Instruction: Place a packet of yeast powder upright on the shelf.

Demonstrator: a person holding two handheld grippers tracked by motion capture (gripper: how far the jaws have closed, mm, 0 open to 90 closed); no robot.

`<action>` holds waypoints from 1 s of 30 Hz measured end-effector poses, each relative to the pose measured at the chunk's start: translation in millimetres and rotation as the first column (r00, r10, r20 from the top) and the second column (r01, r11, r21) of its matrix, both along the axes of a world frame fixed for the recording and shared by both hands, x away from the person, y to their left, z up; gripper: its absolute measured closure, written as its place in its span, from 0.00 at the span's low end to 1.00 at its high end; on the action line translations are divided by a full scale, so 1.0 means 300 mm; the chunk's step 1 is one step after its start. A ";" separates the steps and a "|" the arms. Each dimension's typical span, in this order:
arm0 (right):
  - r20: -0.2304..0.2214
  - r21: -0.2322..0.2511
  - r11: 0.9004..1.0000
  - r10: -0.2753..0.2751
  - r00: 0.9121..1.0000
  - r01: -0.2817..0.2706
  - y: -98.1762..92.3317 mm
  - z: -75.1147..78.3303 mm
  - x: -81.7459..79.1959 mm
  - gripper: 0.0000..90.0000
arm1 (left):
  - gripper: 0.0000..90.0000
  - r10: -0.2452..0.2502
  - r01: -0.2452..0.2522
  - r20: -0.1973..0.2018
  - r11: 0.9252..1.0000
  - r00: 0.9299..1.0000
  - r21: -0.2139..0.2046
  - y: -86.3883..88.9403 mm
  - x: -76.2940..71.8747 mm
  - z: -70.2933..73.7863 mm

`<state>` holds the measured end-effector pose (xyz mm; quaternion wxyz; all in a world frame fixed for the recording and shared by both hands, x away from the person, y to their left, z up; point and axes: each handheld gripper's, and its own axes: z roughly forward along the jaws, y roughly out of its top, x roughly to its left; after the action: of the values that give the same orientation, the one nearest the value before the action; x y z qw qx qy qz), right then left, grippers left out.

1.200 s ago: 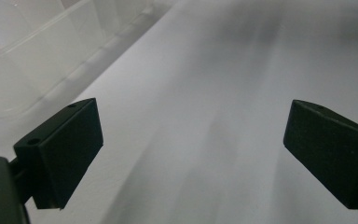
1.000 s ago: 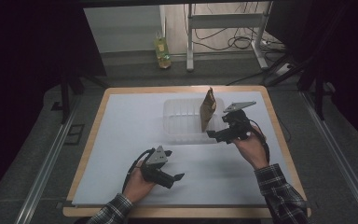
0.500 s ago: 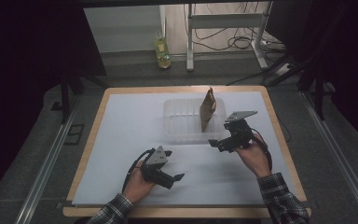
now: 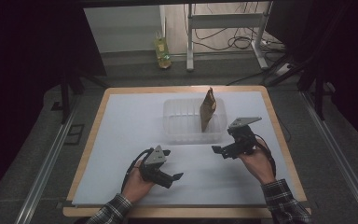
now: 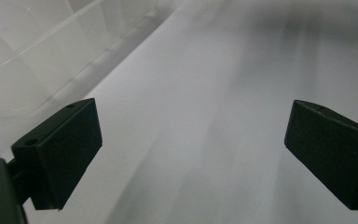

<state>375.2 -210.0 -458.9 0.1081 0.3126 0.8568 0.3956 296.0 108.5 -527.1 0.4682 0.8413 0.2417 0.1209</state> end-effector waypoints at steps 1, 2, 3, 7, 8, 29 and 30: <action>0.003 0.000 1.000 -0.003 1.000 0.003 -0.003 0.000 -0.004 0.00 | 0.04 0.003 -0.003 0.002 1.000 1.000 0.002 0.001 0.000 0.000; 0.003 0.001 1.000 -0.001 1.000 0.001 -0.006 -0.001 -0.008 0.00 | 0.04 0.004 -0.004 0.001 1.000 1.000 0.000 0.002 0.000 0.001; 0.002 0.000 1.000 -0.003 1.000 0.003 -0.008 0.000 -0.013 0.00 | 0.04 0.005 -0.005 0.002 1.000 1.000 -0.002 0.004 0.000 0.002; 0.007 0.007 1.000 -0.002 1.000 0.002 -0.020 0.004 -0.037 0.00 | 0.04 0.019 -0.019 0.011 1.000 1.000 0.003 0.013 0.000 0.005; 0.012 0.005 1.000 -0.003 1.000 0.003 -0.024 0.005 -0.044 0.00 | 0.03 0.022 -0.022 0.012 1.000 1.000 0.006 0.015 0.000 0.006; 0.044 0.006 1.000 -0.007 0.999 0.007 -0.100 -0.019 -0.157 0.00 | 0.03 0.018 -0.018 0.022 1.000 1.000 0.021 0.013 -0.001 0.002; 0.043 0.002 1.000 -0.010 0.999 0.010 -0.102 -0.021 -0.160 0.00 | 0.03 0.018 -0.018 0.020 1.000 1.000 0.021 0.013 -0.001 0.001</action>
<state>327.2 -240.6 -465.2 0.1283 0.3085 0.8522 0.4026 295.8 112.3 -526.7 0.4606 0.8428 0.2432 0.1359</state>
